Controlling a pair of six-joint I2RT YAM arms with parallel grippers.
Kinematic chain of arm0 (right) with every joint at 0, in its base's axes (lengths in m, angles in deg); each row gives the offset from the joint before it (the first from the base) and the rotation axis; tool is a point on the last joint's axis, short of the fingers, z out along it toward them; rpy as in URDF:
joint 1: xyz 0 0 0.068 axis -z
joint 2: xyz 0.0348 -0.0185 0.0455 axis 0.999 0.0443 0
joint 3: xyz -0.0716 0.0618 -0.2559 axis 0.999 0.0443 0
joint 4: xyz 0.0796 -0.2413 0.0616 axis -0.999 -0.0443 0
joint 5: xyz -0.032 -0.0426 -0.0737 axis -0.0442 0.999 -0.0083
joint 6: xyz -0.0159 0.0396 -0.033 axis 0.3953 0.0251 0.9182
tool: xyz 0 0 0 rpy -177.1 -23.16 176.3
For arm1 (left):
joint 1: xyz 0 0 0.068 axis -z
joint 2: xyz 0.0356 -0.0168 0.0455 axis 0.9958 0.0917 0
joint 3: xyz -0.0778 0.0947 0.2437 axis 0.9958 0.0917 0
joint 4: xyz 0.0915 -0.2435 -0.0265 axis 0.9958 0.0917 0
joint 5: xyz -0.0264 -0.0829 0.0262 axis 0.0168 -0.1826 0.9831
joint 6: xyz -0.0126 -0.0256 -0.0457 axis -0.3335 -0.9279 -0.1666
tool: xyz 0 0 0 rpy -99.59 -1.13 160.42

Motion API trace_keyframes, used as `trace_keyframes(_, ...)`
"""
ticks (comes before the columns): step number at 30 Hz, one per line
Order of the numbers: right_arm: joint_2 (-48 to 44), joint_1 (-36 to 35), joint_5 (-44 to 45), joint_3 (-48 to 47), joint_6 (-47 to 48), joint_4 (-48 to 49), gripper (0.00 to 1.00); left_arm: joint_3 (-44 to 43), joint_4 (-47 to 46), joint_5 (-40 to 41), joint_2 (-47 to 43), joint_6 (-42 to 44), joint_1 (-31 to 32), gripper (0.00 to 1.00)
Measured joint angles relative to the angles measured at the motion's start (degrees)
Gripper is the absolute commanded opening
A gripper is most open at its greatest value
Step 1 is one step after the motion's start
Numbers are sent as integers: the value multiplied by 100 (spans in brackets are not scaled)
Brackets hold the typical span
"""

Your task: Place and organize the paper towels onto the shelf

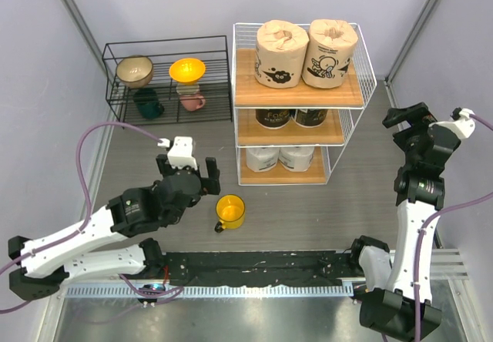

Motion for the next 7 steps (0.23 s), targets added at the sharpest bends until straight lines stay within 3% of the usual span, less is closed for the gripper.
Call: trace_keyframes(7, -98, 0, 24, 98, 0, -52, 100, 33, 11, 0, -142, 0, 0, 100)
